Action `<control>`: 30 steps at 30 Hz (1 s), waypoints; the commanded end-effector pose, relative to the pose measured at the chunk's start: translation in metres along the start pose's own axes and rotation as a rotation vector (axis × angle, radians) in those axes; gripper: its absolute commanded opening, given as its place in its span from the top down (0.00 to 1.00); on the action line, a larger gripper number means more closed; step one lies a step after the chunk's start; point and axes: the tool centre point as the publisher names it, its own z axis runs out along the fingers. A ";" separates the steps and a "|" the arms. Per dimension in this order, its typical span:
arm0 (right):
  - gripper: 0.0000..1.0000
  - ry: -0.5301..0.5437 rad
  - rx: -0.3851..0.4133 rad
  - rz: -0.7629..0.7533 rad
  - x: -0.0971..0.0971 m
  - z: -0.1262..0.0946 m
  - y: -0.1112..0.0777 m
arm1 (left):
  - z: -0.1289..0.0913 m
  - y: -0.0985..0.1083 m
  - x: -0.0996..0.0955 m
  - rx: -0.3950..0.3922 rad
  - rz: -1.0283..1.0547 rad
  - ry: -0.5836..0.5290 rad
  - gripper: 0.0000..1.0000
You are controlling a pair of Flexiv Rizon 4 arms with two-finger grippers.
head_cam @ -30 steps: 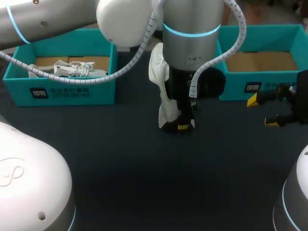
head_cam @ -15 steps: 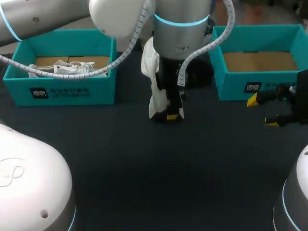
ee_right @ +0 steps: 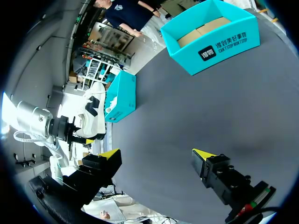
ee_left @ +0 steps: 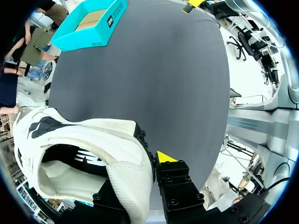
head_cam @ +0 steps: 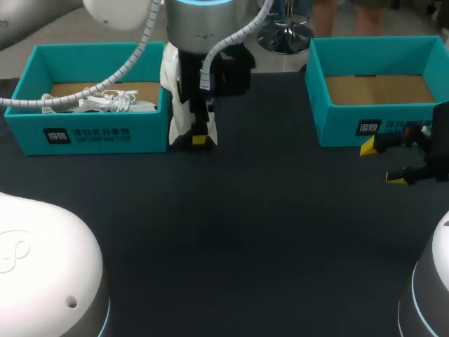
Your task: Take the shoe out of the shoebox, open the shoe tongue, remove and reinsert the insole, then place the shoe into the shoebox
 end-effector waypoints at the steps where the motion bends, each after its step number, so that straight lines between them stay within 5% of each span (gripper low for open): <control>1: 0.00 -0.002 -0.001 0.001 0.000 0.000 -0.001 | 0.001 0.031 -0.018 0.055 -0.015 0.011 1.00; 30: 0.00 -0.002 -0.001 0.001 0.000 0.000 -0.001 | 0.001 0.142 -0.156 -0.009 -0.218 0.020 1.00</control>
